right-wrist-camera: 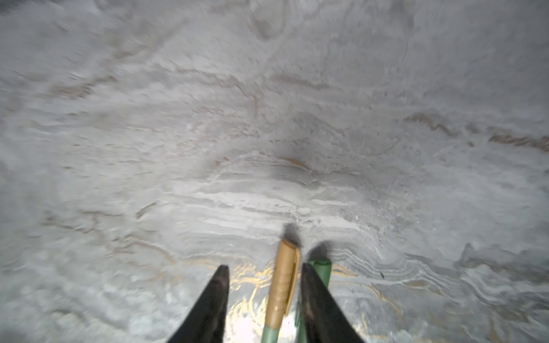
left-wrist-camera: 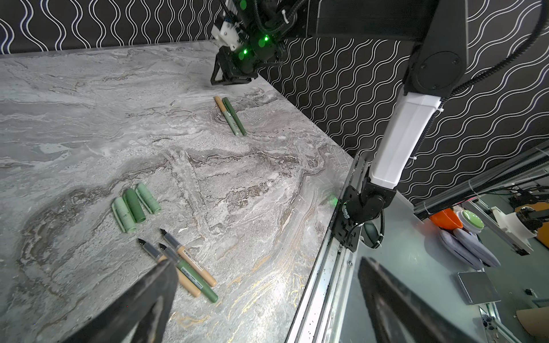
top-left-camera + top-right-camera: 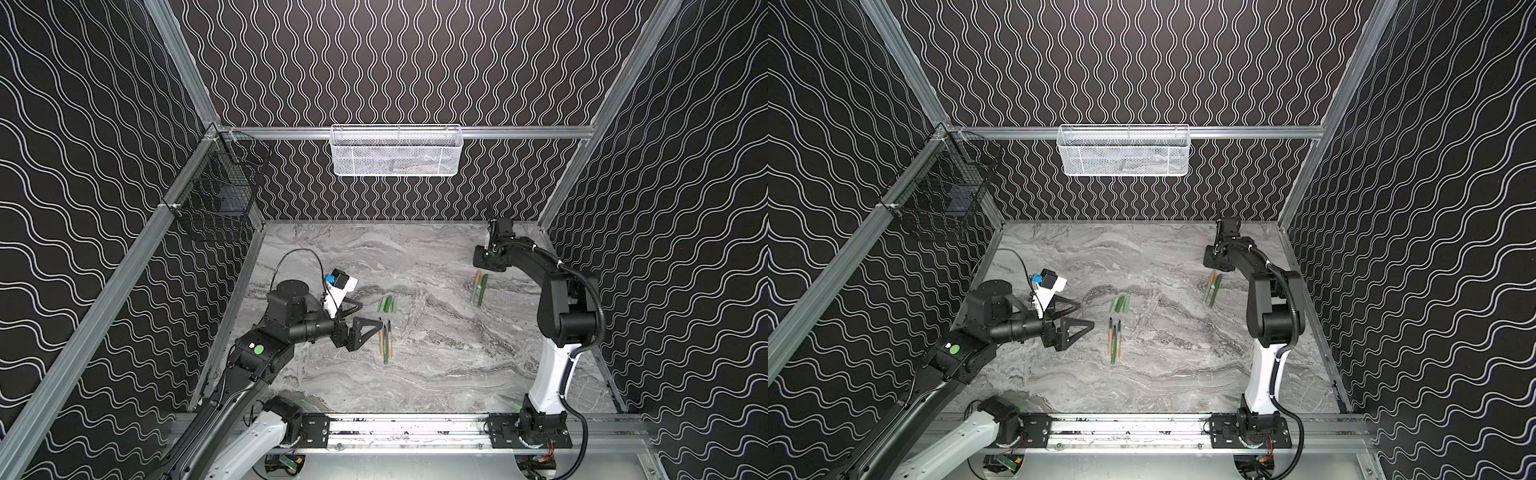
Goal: Insert pens into pen caps
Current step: Place a pen at the middle-right of the table, then pick up a pen at the center of the table.
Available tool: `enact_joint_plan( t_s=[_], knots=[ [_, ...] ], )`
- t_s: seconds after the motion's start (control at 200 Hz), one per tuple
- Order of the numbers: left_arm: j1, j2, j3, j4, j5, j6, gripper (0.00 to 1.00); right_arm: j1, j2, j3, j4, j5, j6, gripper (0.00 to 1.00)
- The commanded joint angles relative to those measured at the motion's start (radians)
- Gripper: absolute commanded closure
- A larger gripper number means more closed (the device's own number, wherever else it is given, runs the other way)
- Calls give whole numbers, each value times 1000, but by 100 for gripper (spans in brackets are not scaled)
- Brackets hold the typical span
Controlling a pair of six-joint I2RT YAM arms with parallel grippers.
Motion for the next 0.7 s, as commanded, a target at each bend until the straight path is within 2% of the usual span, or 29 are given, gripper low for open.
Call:
enact_joint_plan(
  t_s=[0.0, 0.14, 0.235, 0.435, 0.696],
  knots=[
    [0, 6, 2, 4, -19, 15, 1, 31, -76, -28, 18, -61, -42, 46],
    [0, 12, 9, -34, -63, 25, 1, 107, -185, -104, 64, -124, -36, 35],
    [0, 15, 23, -91, -150, 43, 1, 191, -234, -160, 87, -122, -19, 30],
    [0, -2, 30, -185, -383, 59, 1, 401, -295, -285, 162, -138, 66, 30],
    [0, 9, 32, -197, -519, 50, 1, 635, -255, -351, 216, -124, 178, 33]
  ],
)
